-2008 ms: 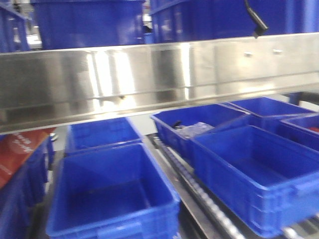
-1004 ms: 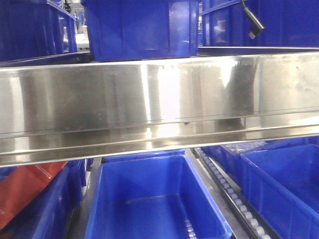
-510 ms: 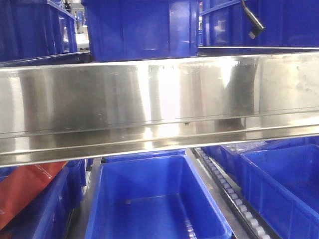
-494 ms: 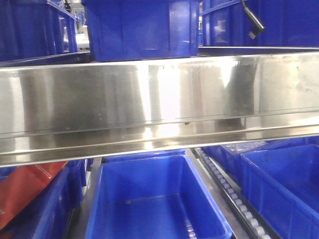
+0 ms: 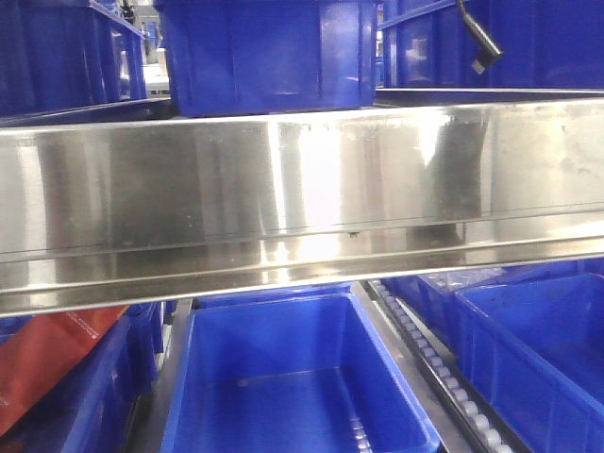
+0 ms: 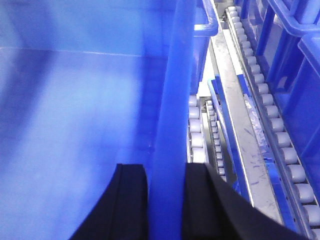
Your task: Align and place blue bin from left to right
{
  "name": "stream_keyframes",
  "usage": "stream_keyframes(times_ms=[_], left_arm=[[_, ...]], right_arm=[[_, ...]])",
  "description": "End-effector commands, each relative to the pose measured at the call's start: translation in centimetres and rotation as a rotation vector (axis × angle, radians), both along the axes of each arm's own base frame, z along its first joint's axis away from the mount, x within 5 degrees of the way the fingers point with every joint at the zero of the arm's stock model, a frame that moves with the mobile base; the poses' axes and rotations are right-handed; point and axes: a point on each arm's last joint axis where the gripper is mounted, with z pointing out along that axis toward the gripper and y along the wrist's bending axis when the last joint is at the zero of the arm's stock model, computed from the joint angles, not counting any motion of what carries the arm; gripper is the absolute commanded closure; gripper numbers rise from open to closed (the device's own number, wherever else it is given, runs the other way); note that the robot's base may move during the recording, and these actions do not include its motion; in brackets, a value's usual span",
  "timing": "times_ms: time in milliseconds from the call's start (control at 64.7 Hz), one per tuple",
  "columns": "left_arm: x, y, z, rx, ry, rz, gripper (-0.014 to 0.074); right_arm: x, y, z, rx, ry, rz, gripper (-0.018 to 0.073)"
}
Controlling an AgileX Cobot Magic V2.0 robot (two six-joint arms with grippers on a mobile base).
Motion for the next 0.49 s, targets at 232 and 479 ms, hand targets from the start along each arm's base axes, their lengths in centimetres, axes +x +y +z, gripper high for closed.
stream_keyframes(times_ms=[232, 479], left_arm=[[-1.1, -0.7, 1.5, -0.045, -0.063, -0.053, 0.0613], [-0.8, -3.1, 0.6, -0.036, -0.018, -0.122, 0.0613]], right_arm=[[-0.4, -0.5, 2.5, 0.007, -0.181, 0.027, 0.0629], [1.6, -2.5, 1.0, 0.011, -0.123, -0.004, 0.0629]])
